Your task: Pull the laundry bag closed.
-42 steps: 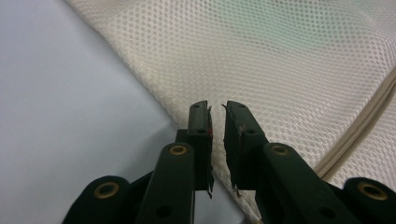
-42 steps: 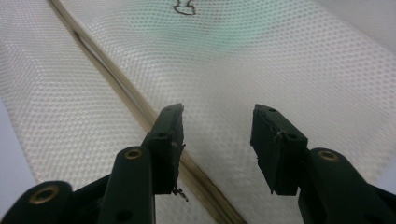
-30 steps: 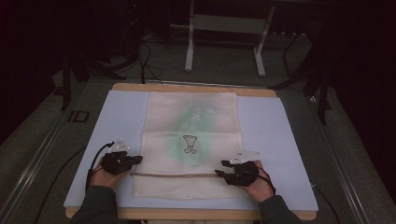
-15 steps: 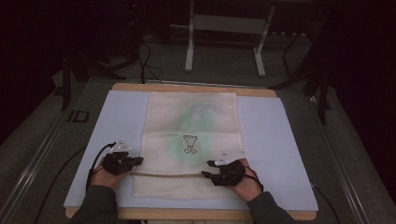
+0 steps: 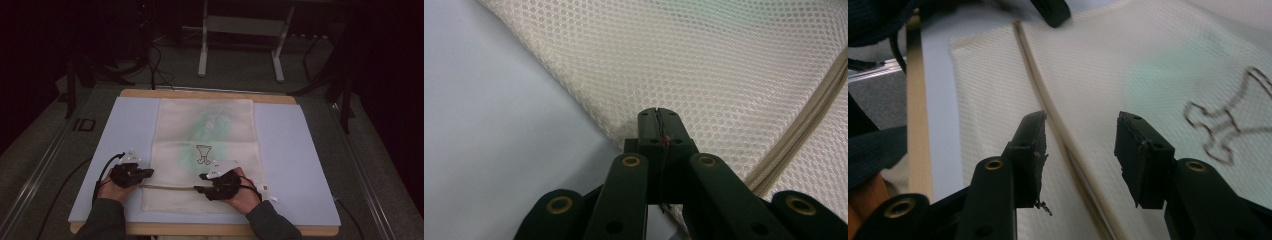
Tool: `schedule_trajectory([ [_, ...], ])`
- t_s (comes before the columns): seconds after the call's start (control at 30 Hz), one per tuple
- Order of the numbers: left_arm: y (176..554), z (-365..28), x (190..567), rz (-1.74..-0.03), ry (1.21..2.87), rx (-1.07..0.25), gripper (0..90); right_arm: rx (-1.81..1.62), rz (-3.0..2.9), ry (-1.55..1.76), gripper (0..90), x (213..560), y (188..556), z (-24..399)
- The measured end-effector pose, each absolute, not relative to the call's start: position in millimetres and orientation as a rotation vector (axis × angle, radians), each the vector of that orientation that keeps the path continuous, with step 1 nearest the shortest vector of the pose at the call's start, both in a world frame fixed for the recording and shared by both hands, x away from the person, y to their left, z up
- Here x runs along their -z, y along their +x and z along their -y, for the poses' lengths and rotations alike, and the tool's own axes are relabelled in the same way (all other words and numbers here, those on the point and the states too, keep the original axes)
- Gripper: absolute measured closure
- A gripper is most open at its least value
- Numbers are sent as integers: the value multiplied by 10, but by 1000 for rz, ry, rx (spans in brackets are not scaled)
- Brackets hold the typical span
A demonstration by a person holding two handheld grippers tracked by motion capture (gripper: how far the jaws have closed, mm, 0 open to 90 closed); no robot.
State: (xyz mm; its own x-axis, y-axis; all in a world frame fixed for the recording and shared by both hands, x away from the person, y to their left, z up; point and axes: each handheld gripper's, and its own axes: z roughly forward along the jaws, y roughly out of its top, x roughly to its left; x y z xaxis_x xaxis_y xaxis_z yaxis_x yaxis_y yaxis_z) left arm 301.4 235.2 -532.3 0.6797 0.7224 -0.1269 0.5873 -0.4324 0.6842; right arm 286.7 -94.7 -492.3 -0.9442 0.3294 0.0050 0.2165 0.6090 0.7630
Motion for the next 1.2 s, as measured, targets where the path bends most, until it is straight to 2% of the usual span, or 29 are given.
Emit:
schedule_trajectory([
  [0.23,3018,-2353,5326,-996,2168,-230,892,-1266,-2709,401,558,4909,2871,706],
  [0.6,3020,-2356,5333,-997,2158,-218,892,-1280,-2726,379,598,4930,2878,519],
  [1.2,3020,-2413,5310,-1000,2128,-204,860,-1283,-2773,322,613,5021,2909,174],
])
